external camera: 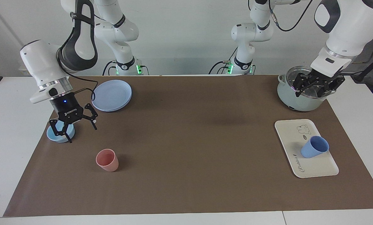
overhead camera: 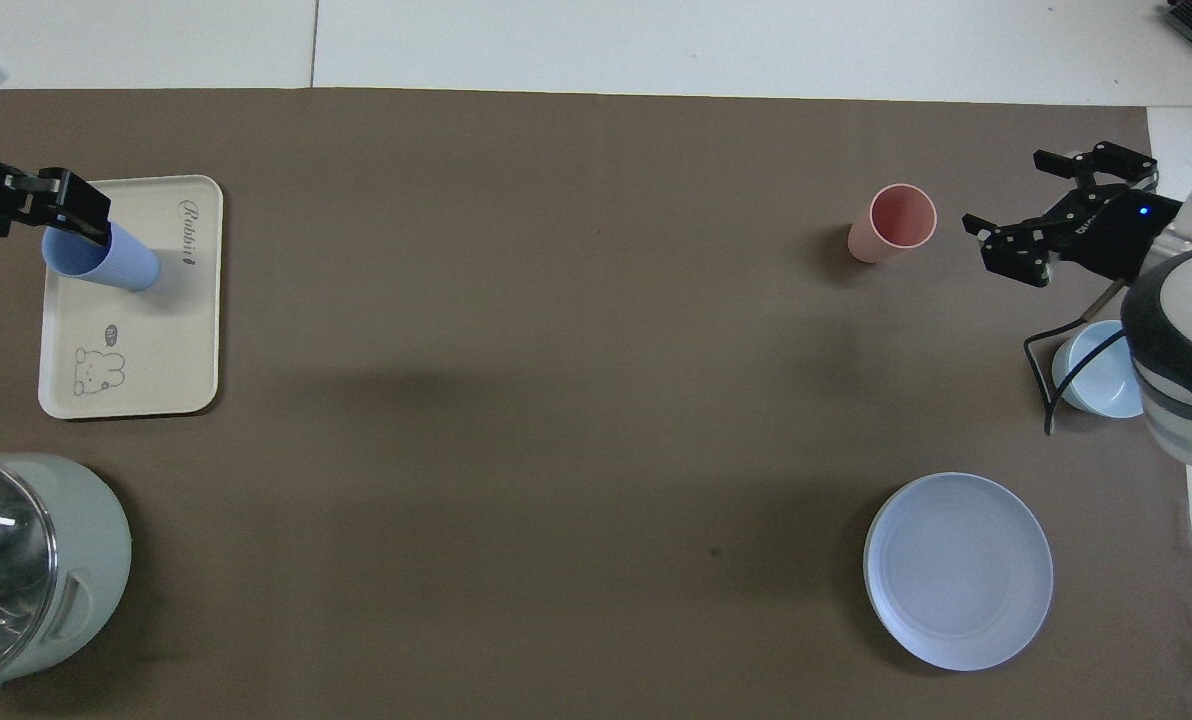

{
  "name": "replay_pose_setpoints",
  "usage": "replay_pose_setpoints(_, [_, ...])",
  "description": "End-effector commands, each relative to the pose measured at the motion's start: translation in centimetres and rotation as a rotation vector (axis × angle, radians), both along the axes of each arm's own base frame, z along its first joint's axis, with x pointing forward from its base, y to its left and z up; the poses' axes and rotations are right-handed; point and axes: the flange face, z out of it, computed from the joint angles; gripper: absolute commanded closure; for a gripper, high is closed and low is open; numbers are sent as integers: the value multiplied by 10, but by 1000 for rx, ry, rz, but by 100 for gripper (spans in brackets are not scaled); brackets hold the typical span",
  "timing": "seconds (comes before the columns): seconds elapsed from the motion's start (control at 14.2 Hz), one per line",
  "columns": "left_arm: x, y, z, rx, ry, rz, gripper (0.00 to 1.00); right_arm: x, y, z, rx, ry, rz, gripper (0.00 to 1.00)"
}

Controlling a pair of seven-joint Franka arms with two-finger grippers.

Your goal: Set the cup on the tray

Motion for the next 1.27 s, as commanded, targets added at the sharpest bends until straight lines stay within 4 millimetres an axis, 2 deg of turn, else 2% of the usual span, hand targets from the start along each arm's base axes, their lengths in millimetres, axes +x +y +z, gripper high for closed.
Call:
replay_pose_setpoints(0.0, [-26,12,-2,-84,17,13,19,-13,8,28,-20,106,-90,0])
replay_pose_setpoints(0.14, [-32,23,4,-132,11,40,19,-16,11,45,-34,192,-179,0])
replay_pose_setpoints(0.49, [-43,21,9,-130,14,42,18,-37,10,70,-64,364,-471,0])
replay_pose_setpoints(0.85, [-50,18,10,-116,11,36,18,-59,8,125,-25,557,-798,0])
replay_pose_setpoints(0.99, [-50,19,11,-110,11,37,18,-67,4,146,-41,610,-818,0])
replay_pose_setpoints(1.06, [-51,17,11,-89,11,31,18,-71,3,163,-65,630,-822,0])
replay_pose_setpoints(1.2, [-53,16,11,-73,10,43,18,-74,8,166,-82,669,-816,0])
